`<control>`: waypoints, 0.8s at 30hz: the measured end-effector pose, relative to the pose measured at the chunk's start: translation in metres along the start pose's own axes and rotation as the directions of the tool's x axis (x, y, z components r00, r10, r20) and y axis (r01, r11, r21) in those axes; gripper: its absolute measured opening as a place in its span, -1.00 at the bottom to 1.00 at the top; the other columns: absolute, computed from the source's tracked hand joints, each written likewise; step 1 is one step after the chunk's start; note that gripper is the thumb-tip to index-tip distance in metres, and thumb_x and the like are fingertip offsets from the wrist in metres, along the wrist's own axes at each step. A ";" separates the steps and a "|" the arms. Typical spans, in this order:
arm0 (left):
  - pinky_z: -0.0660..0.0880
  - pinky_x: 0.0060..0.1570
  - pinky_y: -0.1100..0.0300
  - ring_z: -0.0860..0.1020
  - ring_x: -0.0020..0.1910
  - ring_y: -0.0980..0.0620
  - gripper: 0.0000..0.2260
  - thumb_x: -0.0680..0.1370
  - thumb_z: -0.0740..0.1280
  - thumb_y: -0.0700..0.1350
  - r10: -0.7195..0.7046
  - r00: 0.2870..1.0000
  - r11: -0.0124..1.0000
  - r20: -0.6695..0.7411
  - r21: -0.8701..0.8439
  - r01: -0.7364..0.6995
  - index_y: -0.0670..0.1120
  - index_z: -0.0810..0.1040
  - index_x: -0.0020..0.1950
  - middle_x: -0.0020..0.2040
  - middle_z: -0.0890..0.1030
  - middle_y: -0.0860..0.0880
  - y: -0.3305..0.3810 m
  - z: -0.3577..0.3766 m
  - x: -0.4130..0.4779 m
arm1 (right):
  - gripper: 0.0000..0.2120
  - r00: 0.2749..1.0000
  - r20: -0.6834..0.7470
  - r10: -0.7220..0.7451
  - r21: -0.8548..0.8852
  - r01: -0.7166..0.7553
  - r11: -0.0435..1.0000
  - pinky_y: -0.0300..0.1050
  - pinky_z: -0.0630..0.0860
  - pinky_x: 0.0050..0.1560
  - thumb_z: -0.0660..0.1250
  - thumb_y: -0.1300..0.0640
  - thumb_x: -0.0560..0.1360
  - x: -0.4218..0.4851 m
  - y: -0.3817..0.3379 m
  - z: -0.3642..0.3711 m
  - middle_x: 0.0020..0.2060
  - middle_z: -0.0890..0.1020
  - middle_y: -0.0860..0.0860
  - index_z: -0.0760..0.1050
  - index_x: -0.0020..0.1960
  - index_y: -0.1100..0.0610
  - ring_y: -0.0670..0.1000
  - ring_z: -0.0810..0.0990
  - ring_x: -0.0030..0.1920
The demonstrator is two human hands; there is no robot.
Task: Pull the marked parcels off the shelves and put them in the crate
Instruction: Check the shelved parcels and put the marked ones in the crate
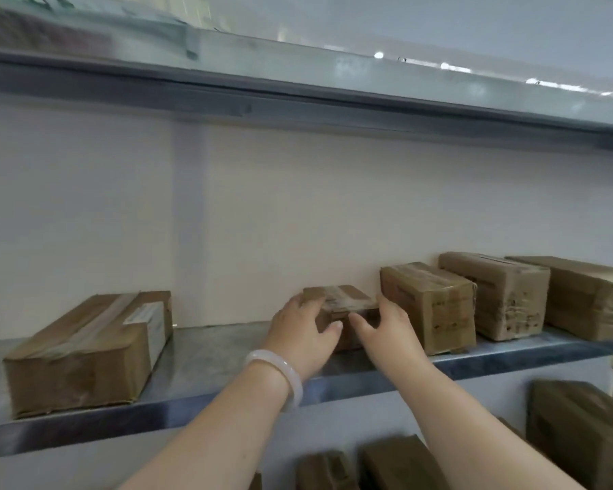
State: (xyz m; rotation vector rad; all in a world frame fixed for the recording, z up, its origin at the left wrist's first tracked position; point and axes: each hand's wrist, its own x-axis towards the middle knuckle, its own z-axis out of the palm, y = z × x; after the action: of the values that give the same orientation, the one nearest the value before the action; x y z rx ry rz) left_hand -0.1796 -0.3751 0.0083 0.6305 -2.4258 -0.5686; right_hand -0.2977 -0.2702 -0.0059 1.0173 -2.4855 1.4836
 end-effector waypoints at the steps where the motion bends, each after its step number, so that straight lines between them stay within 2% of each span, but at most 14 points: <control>1: 0.20 0.40 0.16 0.29 0.47 -0.11 -0.51 0.59 0.26 0.10 -0.033 0.999 0.999 0.015 -0.021 0.033 0.03 0.33 0.51 0.50 0.32 -0.11 0.003 0.002 0.006 | -0.27 1.000 -0.003 0.005 0.026 -0.005 1.000 -0.03 0.21 0.43 0.29 -0.15 0.54 0.005 0.002 -0.001 0.53 0.20 0.06 0.07 0.57 0.09 0.06 0.19 0.51; 4: 0.37 0.26 0.18 0.44 0.33 -0.06 -0.58 0.60 0.25 0.07 -0.089 0.994 0.993 0.058 -0.071 0.093 0.01 0.41 0.45 0.38 0.48 -0.07 0.008 0.011 0.019 | -0.28 0.999 0.031 0.039 0.105 -0.042 0.994 -0.06 0.25 0.40 0.29 -0.13 0.54 0.018 0.010 -0.005 0.51 0.27 0.10 0.10 0.57 0.12 0.09 0.25 0.49; 6: 0.35 0.10 0.31 0.49 0.27 -0.01 -0.60 0.59 0.25 0.06 -0.125 0.988 0.981 0.089 -0.138 0.137 0.04 0.43 0.43 0.33 0.53 -0.02 0.009 0.017 0.021 | -0.32 0.993 0.100 0.065 0.119 -0.077 0.990 -0.07 0.31 0.35 0.29 -0.12 0.55 0.021 0.014 -0.004 0.47 0.33 0.09 0.15 0.55 0.11 0.09 0.31 0.45; 8: 0.34 0.07 0.34 0.51 0.27 0.00 -0.59 0.59 0.26 0.06 -0.155 0.984 0.971 0.089 -0.171 0.169 0.06 0.42 0.44 0.31 0.56 0.01 0.010 0.022 0.020 | -0.39 0.992 0.116 0.055 0.154 -0.072 0.985 -0.14 0.37 0.23 0.30 -0.08 0.55 0.023 0.015 -0.004 0.42 0.41 0.06 0.23 0.52 0.09 0.05 0.40 0.36; 10: 0.40 0.10 0.28 0.53 0.22 -0.01 -0.64 0.58 0.27 0.05 -0.190 0.981 0.960 0.042 -0.204 0.194 0.05 0.48 0.37 0.26 0.59 0.01 0.011 0.024 0.020 | -0.49 0.995 0.091 0.042 0.253 -0.064 0.965 -0.19 0.34 0.14 0.30 -0.02 0.56 0.021 0.013 -0.006 0.36 0.46 0.05 0.31 0.46 0.07 0.04 0.43 0.31; 12: 0.40 0.03 0.26 0.55 0.14 0.01 -0.74 0.58 0.29 0.07 -0.243 0.970 0.937 -0.023 -0.265 0.228 0.05 0.52 0.24 0.20 0.60 0.01 0.012 0.020 0.018 | -0.56 0.997 0.066 0.045 0.392 -0.068 0.917 -0.15 0.36 0.18 0.30 0.00 0.56 0.019 0.009 -0.009 0.31 0.50 0.03 0.38 0.41 0.04 0.04 0.45 0.29; 15: 0.35 -0.05 0.28 0.50 0.00 0.06 -0.85 0.57 0.30 0.10 -0.294 0.949 0.899 -0.110 -0.369 0.236 0.11 0.45 0.10 0.15 0.58 0.01 0.013 0.012 0.012 | -0.67 0.996 0.048 0.071 0.589 -0.086 0.804 -0.07 0.44 0.18 0.30 -0.01 0.56 0.012 0.001 -0.012 0.18 0.54 -0.06 0.46 0.32 -0.02 -0.04 0.48 0.16; 19: 0.44 -0.10 0.29 0.52 0.00 0.08 -0.64 0.51 0.34 0.23 -0.324 0.941 0.835 -0.094 -0.496 0.238 0.10 0.36 0.19 0.16 0.53 0.03 0.018 0.006 0.007 | -0.85 1.000 -0.012 -0.012 0.700 0.017 0.714 -0.16 0.52 0.06 0.31 0.07 0.57 0.002 -0.011 -0.017 -0.01 0.67 -0.14 0.62 0.08 -0.04 -0.14 0.60 0.04; 21: 0.48 -0.05 0.23 0.54 0.04 0.06 -0.44 0.41 0.38 0.34 -0.342 0.938 0.772 -0.055 -0.586 0.247 0.11 0.30 0.26 0.18 0.51 0.03 0.019 0.006 0.004 | -0.84 0.995 -0.039 -0.088 0.700 0.090 0.708 -0.17 0.56 0.01 0.32 0.12 0.56 -0.004 -0.017 -0.020 -0.12 0.71 -0.13 0.67 -0.01 -0.03 -0.15 0.64 -0.03; 23: 0.50 -0.03 0.21 0.54 0.07 0.05 -0.22 0.24 0.42 0.44 -0.349 0.937 0.694 -0.030 -0.680 0.236 0.11 0.26 0.30 0.22 0.51 -0.01 0.021 0.007 0.000 | -0.79 0.984 -0.060 -0.170 0.700 0.163 0.696 -0.30 0.55 -0.10 0.33 0.18 0.55 -0.010 -0.023 -0.021 -0.16 0.71 -0.16 0.69 -0.10 -0.05 -0.17 0.65 -0.06; 24: 0.52 0.05 0.14 0.57 0.10 0.00 -0.10 0.14 0.44 0.48 -0.356 0.934 0.645 -0.019 -0.729 0.231 0.07 0.26 0.32 0.24 0.53 -0.06 0.021 0.008 -0.001 | -0.75 0.976 -0.058 -0.209 0.699 0.189 0.690 -0.36 0.53 -0.12 0.33 0.21 0.55 -0.014 -0.025 -0.021 -0.16 0.71 -0.18 0.69 -0.14 -0.07 -0.20 0.64 -0.05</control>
State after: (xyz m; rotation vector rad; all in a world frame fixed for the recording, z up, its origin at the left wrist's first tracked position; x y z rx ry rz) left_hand -0.1900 -0.3556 0.0127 0.6809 -1.7189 -1.4543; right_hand -0.2780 -0.2546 0.0188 1.3384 -1.7066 2.4097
